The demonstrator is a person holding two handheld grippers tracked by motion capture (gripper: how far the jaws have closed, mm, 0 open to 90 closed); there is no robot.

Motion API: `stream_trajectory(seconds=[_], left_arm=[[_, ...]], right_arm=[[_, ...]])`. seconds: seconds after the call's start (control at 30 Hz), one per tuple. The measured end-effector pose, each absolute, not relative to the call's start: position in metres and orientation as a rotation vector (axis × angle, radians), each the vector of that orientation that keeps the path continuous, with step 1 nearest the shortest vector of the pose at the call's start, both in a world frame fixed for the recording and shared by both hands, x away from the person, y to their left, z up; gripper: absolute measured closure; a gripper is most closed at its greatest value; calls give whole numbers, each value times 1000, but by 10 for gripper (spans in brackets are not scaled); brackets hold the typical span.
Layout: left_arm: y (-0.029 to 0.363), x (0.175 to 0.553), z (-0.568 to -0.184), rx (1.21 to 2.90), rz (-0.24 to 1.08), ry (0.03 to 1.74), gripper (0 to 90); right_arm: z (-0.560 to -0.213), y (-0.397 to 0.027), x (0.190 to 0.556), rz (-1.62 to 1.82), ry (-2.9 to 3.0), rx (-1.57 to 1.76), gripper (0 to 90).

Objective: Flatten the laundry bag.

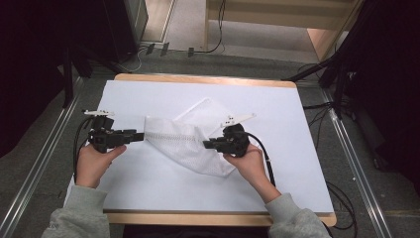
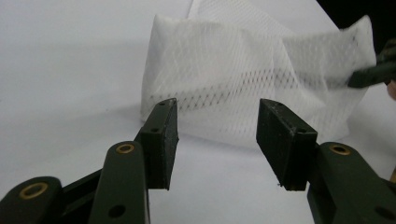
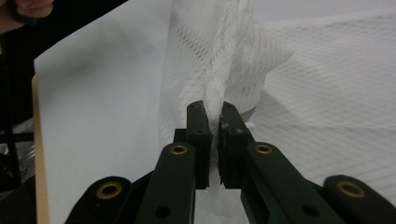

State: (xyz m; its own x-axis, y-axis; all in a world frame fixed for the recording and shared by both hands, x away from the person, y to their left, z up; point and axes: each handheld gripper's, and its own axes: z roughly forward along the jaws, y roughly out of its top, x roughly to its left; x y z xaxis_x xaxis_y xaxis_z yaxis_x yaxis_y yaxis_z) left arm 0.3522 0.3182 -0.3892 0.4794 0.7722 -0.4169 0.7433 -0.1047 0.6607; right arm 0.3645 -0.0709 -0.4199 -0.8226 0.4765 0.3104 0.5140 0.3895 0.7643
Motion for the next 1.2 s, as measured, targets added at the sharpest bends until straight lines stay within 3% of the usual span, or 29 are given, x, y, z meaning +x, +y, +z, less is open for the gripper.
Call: stream_trajectory(seconds=[0.67, 0.73, 0.97, 1.2], left_arm=[[314, 379, -374, 1915, 68, 1201, 470], [316, 382, -375, 1919, 69, 1201, 469], [318, 390, -377, 1901, 51, 1210, 467], [310, 398, -381, 1925, 36, 1184, 467]], right_arm=[[-437, -50, 283, -1367, -2612, -776, 864], [-437, -49, 278, -1351, -2614, -765, 847], [-425, -63, 269, -1403, -2642, -790, 619], [-418, -86, 271, -1453, -2641, -892, 657]])
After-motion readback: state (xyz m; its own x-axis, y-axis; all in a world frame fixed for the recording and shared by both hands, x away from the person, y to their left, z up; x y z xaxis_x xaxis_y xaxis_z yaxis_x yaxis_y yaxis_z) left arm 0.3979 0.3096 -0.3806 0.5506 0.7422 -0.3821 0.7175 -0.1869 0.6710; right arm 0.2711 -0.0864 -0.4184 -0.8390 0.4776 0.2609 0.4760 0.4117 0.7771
